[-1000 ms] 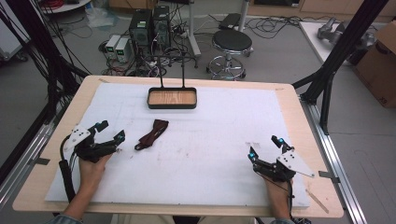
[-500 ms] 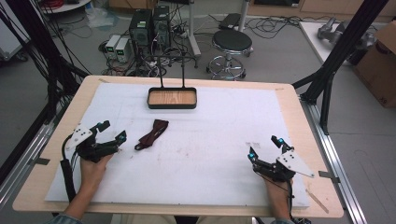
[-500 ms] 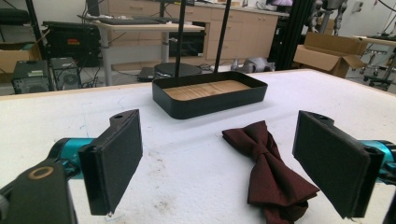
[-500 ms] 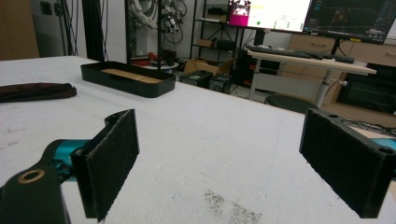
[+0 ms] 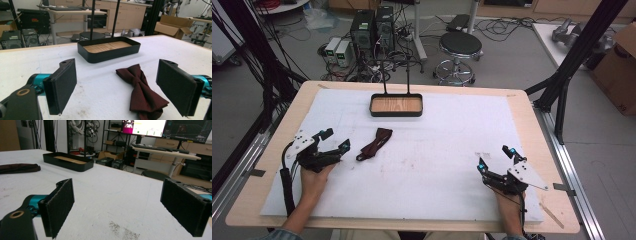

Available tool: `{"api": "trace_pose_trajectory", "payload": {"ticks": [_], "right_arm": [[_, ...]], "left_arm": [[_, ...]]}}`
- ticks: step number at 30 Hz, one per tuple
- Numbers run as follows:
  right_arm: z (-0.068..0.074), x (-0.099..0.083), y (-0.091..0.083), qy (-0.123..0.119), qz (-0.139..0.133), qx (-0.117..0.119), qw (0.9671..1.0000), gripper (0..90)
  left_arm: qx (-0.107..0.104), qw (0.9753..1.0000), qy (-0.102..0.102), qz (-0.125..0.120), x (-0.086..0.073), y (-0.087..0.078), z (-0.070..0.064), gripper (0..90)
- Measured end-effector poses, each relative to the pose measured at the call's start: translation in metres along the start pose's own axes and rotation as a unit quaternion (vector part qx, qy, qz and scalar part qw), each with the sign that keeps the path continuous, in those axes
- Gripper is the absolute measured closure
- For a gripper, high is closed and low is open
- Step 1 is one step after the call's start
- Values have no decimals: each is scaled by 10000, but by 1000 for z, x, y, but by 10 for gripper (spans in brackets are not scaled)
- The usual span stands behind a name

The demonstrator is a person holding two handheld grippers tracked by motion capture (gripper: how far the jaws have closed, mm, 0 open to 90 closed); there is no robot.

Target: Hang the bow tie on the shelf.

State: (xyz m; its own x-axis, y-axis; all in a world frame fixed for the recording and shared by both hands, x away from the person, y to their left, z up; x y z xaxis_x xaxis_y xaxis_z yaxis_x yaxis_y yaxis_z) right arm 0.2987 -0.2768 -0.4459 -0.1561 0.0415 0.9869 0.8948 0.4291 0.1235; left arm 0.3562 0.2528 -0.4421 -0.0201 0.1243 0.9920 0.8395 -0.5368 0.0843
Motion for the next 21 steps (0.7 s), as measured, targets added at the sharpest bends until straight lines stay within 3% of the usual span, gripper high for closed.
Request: {"api": "trace_pose_trajectory", "payload": {"ticks": [2, 3, 7, 14, 17, 19, 21], "right_arm": [[0, 0, 0, -26, -9, 3, 10000, 111], [0, 0, 0, -24, -6, -6, 10000, 111], [0, 0, 1, -40, 1, -8, 10000, 111], [1, 0, 0, -36, 5, 5, 10000, 111], [1, 0, 0, -34, 5, 6, 10000, 111], [1, 0, 0, -27, 0, 4, 10000, 111], [1, 0, 0, -11, -9, 5, 10000, 111]], "left_arm": [[-63, 9999, -47, 108, 0, 4, -1, 171], [-177, 9993, -129, 302, -2, 9, -4, 170], [-297, 9981, -66, 543, -4, 21, -10, 174], [-401, 9961, 130, 769, -6, 41, -21, 221], [-493, 9950, 184, 854, -10, 49, -27, 295], [-468, 9943, 338, 894, -12, 53, -29, 319], [-465, 9941, 321, 928, -12, 54, -30, 328]]}}
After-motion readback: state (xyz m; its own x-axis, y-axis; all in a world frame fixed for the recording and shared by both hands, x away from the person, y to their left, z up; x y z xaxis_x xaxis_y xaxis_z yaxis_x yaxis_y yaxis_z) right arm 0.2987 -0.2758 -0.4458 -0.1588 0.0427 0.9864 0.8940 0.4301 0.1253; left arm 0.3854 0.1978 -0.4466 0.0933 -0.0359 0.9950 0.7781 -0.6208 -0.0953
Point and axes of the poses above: each handheld gripper's, and its own axes: y roughly forward along the jaws, x roughly out of its top, z roughly to its left, the point moved 4 cm from there along y, roughly forward along the jaws, and after that the axes turned 12 degrees about -z, right-handed, at the moved point
